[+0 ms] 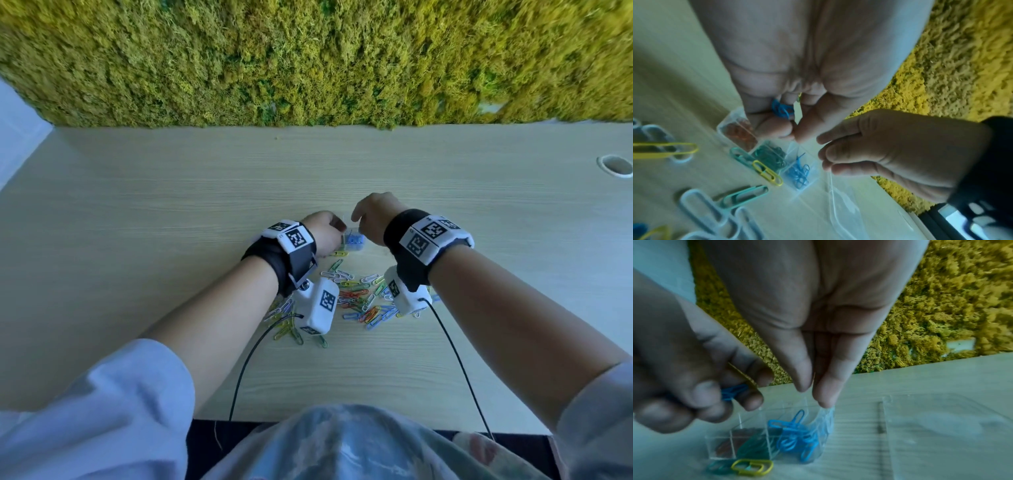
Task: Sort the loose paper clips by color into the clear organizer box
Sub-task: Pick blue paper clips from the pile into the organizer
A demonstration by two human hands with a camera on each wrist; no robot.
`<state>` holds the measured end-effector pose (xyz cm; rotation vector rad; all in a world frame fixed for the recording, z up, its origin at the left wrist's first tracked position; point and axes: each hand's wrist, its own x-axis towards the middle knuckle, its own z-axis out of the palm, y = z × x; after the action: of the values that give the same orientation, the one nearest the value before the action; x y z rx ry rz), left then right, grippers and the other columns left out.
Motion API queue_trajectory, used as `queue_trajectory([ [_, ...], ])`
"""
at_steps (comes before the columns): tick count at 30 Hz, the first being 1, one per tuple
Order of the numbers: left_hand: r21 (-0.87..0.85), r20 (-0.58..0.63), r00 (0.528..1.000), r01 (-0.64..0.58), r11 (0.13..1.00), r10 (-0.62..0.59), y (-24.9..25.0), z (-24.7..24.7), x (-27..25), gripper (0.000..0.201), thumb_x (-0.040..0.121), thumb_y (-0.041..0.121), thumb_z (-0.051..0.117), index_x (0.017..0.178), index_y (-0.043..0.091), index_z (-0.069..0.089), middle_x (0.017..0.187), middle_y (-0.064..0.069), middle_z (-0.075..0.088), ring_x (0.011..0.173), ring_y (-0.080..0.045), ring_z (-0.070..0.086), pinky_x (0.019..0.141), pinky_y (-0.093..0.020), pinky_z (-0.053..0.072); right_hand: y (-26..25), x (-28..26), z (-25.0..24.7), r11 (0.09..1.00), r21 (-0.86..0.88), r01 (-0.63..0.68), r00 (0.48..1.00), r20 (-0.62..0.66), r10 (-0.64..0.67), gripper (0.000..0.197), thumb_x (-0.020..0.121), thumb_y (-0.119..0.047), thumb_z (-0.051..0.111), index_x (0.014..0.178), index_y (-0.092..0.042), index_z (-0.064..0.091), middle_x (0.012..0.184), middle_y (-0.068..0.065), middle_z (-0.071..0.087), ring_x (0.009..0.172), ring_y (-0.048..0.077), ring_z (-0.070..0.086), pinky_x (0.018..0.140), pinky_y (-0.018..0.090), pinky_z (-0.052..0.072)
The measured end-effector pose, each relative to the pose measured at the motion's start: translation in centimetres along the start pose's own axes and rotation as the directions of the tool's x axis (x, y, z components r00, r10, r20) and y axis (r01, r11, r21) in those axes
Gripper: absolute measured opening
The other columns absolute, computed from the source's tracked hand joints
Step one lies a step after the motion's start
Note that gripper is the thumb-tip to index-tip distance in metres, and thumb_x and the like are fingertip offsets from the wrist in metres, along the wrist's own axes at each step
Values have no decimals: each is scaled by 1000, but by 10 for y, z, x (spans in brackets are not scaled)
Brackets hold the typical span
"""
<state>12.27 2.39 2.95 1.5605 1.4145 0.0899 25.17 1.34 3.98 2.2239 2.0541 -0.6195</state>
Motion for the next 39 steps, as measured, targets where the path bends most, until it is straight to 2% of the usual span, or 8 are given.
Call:
queue_trajectory([
  [5,319,-75,989,-101,942,131,16,10,6,34,91,2,40,119,14,57,125,-8,57,112,-28,56,76,-27,41,25,-18,-1,975,216,-57,994,-79,75,35,93,-7,43,116,-19,66,118,8,65,100,25,64,78,24,49],
  [13,533,-40,946,-251,808,321,25,18,10,37,84,-4,48,113,14,62,119,-7,60,105,-26,57,78,-30,46,53,-41,13,943,297,-151,986,-23,166,30,90,-15,54,116,-20,67,104,5,69,76,15,51,67,18,38],
  [18,491,-98,912,-304,816,398,18,19,9,40,85,-7,50,116,14,63,118,-9,62,105,-24,59,86,-31,50,55,-46,19,933,320,-164,985,-3,174,28,90,-17,56,116,-22,66,89,-1,64,75,14,53,68,20,40],
  [22,461,-151,891,-320,828,429,5,14,8,27,88,1,49,100,14,69,102,-4,66,91,-19,60,77,-23,46,57,-47,20,916,362,-173,983,4,184,27,88,-10,54,109,-17,69,80,-1,59,73,19,57,72,28,53],
  [29,504,-90,923,-281,817,373,-11,11,-5,12,86,18,58,84,17,69,73,7,57,71,-14,56,64,-21,41,64,-58,22,977,106,-183,982,61,177,21,86,-5,58,94,-18,73,99,2,70,90,20,65,72,24,51],
  [32,538,-2,945,-274,797,326,-15,16,-9,12,86,22,58,80,20,69,73,8,60,72,-14,58,65,-22,45,63,-62,28,983,4,-183,976,118,182,19,86,-8,59,97,-17,72,103,3,69,94,22,65,70,24,50],
  [36,596,77,952,-282,752,296,-11,29,-14,14,85,29,59,87,20,70,83,6,64,81,-17,62,75,-29,53,61,-63,37,980,-106,-168,974,135,181,14,87,-17,59,95,-16,70,95,5,67,81,22,60,46,19,37],
  [39,622,147,936,-339,706,320,-3,40,-17,15,84,30,60,90,20,69,83,5,62,81,-18,62,66,-27,51,60,-64,40,984,-107,-140,981,117,152,10,87,-23,62,95,-20,66,94,3,65,77,19,55,55,21,41],
])
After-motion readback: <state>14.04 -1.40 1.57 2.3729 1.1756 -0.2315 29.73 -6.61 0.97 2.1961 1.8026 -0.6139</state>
